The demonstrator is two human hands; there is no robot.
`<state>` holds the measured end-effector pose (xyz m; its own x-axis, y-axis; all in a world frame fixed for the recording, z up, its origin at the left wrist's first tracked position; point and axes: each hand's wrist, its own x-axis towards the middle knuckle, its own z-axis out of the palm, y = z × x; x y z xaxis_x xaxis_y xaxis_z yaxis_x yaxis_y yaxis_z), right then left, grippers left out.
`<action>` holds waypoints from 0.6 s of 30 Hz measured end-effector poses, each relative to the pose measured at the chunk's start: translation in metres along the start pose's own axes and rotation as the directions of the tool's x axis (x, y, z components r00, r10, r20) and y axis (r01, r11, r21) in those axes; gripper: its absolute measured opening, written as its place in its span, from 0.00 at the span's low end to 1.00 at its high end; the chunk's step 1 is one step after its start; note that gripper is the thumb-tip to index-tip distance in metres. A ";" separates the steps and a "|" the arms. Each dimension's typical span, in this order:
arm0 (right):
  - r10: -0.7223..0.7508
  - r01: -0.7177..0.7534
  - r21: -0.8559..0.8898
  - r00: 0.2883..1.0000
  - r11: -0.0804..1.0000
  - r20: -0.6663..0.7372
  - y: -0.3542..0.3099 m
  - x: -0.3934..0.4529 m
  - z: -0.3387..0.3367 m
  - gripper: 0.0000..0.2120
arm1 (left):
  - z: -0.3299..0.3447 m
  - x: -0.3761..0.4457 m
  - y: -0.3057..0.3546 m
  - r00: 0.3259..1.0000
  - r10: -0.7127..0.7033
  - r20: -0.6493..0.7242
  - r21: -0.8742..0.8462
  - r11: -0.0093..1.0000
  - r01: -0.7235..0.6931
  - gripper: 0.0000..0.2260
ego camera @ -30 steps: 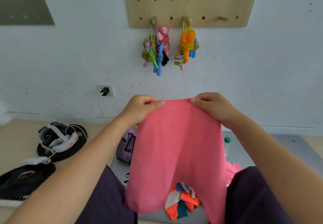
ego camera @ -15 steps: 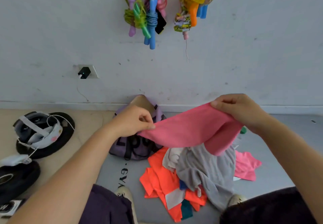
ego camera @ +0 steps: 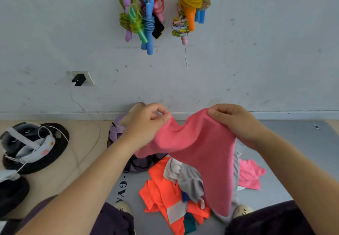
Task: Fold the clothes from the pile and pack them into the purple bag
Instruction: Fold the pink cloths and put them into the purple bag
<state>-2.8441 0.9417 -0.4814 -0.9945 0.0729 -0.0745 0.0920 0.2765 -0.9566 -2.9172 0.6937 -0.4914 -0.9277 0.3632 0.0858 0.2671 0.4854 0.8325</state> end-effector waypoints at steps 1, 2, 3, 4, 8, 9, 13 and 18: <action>-0.010 0.009 0.021 1.000 1.000 0.028 -0.002 -0.003 0.003 0.10 | 0.005 -0.003 0.001 0.998 0.048 0.029 0.014 0.999 -0.048 0.08; -0.018 0.015 0.042 0.998 0.999 0.062 -0.004 -0.006 0.006 0.10 | 0.009 -0.007 0.002 0.995 0.073 0.069 -0.031 0.997 -0.071 0.07; -0.023 0.016 0.065 0.995 0.998 0.100 -0.005 -0.009 0.009 0.10 | 0.014 -0.011 0.004 0.991 0.070 0.115 -0.058 0.996 -0.063 0.08; -0.026 0.013 0.093 0.989 0.996 0.145 -0.007 -0.011 0.013 0.10 | 0.018 -0.015 0.008 0.982 0.050 0.182 -0.081 0.996 -0.036 0.13; -0.075 0.011 0.189 0.940 0.982 0.334 -0.011 -0.020 0.023 0.12 | 0.030 -0.026 0.016 0.912 0.063 0.405 -0.217 0.976 0.029 0.23; -0.089 0.023 0.192 0.935 0.981 0.342 -0.011 -0.021 0.024 0.11 | 0.029 -0.025 0.018 0.926 0.082 0.367 -0.209 0.978 -0.003 0.23; -0.067 0.035 0.115 0.956 0.993 0.285 -0.014 -0.020 0.020 0.06 | 0.013 -0.017 0.019 0.994 0.097 0.052 -0.221 0.972 -0.083 0.21; -0.024 0.036 -0.031 0.946 0.999 0.322 -0.015 -0.021 0.014 0.05 | -0.019 -0.008 0.017 0.977 -0.044 -0.208 -0.340 0.940 -0.030 0.10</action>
<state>-2.8254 0.9225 -0.4698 -0.9593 -0.2461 -0.1385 0.0581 0.3081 -0.9496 -2.9106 0.6835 -0.4674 -0.9726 0.1681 0.1607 0.1898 0.1748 0.9661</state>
